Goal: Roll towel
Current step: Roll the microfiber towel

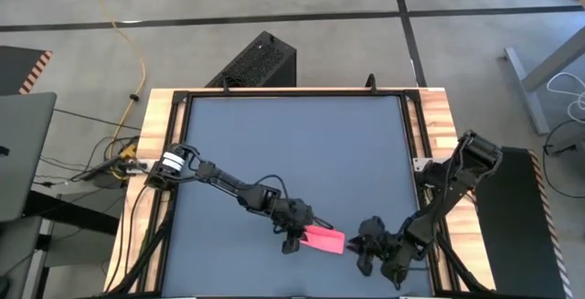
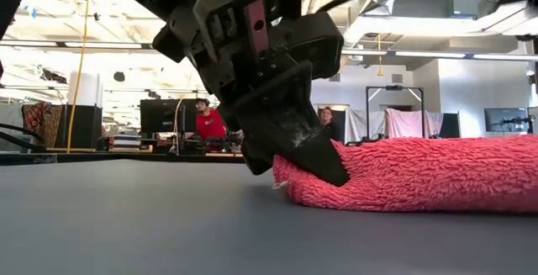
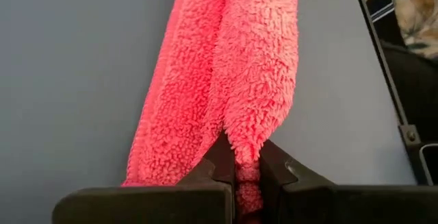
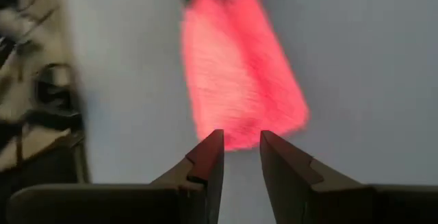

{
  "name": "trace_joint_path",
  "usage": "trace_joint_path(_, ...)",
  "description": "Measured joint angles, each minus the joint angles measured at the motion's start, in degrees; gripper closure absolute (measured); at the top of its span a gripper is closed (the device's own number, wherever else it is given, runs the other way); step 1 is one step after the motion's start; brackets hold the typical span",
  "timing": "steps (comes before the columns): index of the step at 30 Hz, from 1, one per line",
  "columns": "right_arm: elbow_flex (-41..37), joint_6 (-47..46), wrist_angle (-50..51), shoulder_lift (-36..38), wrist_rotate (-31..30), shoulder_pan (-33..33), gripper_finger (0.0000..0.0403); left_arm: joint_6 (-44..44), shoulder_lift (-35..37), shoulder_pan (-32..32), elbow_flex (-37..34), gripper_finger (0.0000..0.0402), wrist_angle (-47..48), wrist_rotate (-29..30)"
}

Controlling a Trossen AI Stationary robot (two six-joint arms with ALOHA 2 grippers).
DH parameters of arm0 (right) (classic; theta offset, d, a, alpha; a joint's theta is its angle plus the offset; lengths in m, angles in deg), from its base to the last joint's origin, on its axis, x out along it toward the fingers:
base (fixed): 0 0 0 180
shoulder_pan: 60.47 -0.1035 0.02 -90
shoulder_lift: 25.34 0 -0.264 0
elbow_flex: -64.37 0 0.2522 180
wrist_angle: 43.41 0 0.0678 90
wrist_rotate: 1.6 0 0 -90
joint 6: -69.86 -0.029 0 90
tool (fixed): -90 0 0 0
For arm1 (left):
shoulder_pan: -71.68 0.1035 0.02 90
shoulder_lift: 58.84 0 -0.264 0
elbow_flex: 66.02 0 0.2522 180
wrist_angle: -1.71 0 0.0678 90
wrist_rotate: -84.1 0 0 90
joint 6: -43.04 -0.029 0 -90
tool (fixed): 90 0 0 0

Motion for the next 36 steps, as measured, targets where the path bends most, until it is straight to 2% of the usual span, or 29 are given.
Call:
trace_joint_path(4,2.0,18.9,-6.5,-0.1,-7.3,-2.5,0.0279,3.4,0.0,0.9,0.0,0.0397,0.4,-1.9)
trace_joint_path(9,4.9,46.1,-13.9,-1.9,-10.0,-3.7,0.0279,5.8,-0.2,1.8,-0.1,0.0396,0.4,-4.1)
trace_joint_path(13,8.0,56.8,-13.0,-8.3,-12.2,-2.3,0.0279,6.0,-0.2,2.0,-0.1,0.0396,0.4,-4.5)
trace_joint_path(19,14.7,55.7,-1.2,-15.1,-11.5,0.3,0.0279,6.2,-0.2,2.0,-0.2,0.0396,0.4,-5.0)
trace_joint_path(27,22.8,50.2,15.6,-18.8,-10.8,0.5,0.0279,5.8,-0.3,2.1,-0.2,0.0395,0.4,-5.3)
trace_joint_path(36,22.9,49.9,16.1,-18.8,-7.8,1.3,0.0279,5.8,-0.3,2.1,-0.2,0.0395,0.4,-5.4)
